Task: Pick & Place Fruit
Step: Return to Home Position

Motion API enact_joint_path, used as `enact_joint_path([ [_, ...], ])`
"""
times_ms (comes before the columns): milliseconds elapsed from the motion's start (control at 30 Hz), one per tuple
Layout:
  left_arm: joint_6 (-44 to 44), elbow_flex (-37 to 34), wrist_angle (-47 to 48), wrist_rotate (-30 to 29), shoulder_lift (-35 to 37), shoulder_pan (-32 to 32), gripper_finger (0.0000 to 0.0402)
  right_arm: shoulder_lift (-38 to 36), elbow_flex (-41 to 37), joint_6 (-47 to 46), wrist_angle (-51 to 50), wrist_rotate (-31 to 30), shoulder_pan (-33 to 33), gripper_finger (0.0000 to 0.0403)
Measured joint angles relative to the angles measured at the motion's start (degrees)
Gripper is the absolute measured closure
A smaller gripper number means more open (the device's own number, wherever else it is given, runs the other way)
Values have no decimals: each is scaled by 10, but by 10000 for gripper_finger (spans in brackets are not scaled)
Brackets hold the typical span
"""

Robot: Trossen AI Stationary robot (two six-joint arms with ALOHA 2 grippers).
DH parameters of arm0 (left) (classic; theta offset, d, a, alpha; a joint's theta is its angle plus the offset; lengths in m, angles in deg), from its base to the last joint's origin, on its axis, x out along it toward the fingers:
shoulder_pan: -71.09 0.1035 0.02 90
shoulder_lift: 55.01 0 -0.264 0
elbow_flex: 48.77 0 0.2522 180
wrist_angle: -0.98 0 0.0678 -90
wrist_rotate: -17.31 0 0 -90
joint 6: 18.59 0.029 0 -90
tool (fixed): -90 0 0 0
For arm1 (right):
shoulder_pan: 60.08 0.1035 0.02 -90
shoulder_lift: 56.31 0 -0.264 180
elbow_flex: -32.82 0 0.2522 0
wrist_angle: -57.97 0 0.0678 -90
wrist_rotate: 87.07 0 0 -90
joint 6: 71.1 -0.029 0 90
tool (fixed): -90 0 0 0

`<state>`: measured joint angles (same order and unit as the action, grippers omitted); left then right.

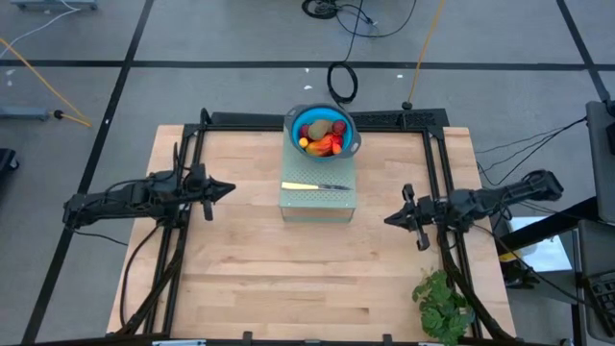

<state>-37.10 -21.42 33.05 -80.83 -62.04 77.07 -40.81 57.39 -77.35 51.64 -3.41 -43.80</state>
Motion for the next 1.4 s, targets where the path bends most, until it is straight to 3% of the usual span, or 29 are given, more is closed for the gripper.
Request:
enact_joint_path([
  [367, 24, 0, 0, -11, 6, 0, 394, -58, 0, 46, 0, 27, -44, 399],
  [633, 47, -11, -8, -29, 60, 0, 393, -108, 0, 59, -52, 21, -44, 399],
  [1400, 58, -68, -47, -31, 67, 1, 388, -127, 0, 59, -98, 17, -43, 399],
])
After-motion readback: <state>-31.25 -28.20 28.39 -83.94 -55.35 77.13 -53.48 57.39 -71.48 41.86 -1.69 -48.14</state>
